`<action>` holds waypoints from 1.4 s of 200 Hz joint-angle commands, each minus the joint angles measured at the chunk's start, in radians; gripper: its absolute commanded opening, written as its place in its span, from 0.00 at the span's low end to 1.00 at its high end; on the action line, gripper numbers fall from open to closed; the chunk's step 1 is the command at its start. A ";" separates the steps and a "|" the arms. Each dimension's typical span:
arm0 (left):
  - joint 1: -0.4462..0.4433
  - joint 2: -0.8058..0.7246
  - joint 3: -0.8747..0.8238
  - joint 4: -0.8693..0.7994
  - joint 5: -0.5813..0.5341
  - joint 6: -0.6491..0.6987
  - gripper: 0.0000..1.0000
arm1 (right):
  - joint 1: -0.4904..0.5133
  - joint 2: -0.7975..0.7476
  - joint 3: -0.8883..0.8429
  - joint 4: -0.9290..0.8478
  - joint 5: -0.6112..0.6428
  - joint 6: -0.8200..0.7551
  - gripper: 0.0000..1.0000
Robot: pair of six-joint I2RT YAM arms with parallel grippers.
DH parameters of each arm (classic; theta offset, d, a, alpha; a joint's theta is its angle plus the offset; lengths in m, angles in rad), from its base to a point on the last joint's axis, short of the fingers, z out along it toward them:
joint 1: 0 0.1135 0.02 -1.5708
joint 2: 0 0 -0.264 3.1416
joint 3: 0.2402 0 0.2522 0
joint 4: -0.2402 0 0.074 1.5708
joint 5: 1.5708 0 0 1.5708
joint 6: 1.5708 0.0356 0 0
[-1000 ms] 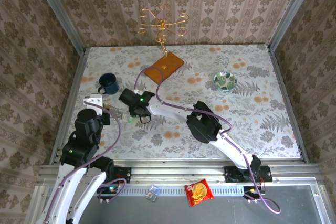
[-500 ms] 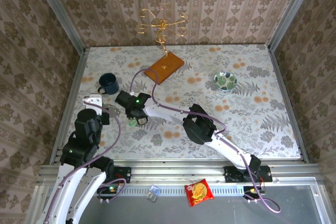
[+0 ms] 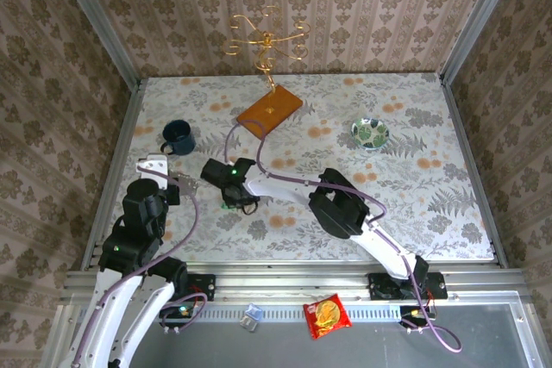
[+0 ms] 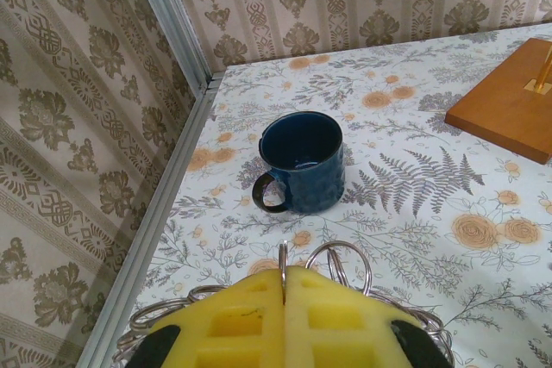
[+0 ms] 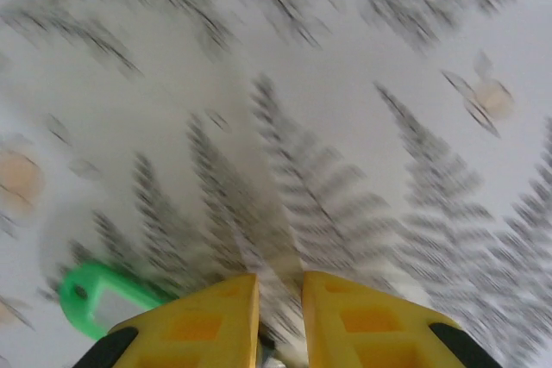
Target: Put the keys on the keyring
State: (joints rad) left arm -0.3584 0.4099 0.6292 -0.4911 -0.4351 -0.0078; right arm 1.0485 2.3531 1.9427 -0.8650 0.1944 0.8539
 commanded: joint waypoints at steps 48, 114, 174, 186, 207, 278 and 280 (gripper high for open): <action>0.006 -0.013 0.028 0.020 0.004 0.007 0.00 | -0.001 -0.173 -0.185 0.031 -0.058 -0.039 0.25; 0.006 -0.006 0.023 0.008 0.132 0.017 0.00 | -0.042 -0.443 -0.578 0.501 -0.109 -0.851 0.32; 0.006 0.020 0.004 0.017 0.260 0.042 0.00 | -0.104 -0.565 -0.853 0.905 -0.362 -1.512 0.36; 0.006 0.019 -0.004 0.028 0.271 0.045 0.00 | -0.120 -0.536 -0.802 0.844 -0.392 -1.547 0.36; 0.006 0.017 -0.012 0.042 0.286 0.055 0.00 | -0.135 -0.479 -0.714 0.726 -0.441 -1.597 0.36; 0.006 -0.009 -0.037 0.051 0.312 0.077 0.00 | -0.129 -0.338 -0.555 0.553 -0.504 -1.574 0.35; 0.006 -0.009 -0.037 0.052 0.312 0.078 0.00 | -0.129 -0.336 -0.553 0.552 -0.507 -1.571 0.35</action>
State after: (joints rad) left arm -0.3580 0.4183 0.5961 -0.4793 -0.1482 0.0422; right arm 0.9188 1.9778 1.3628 -0.2276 -0.2619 -0.7116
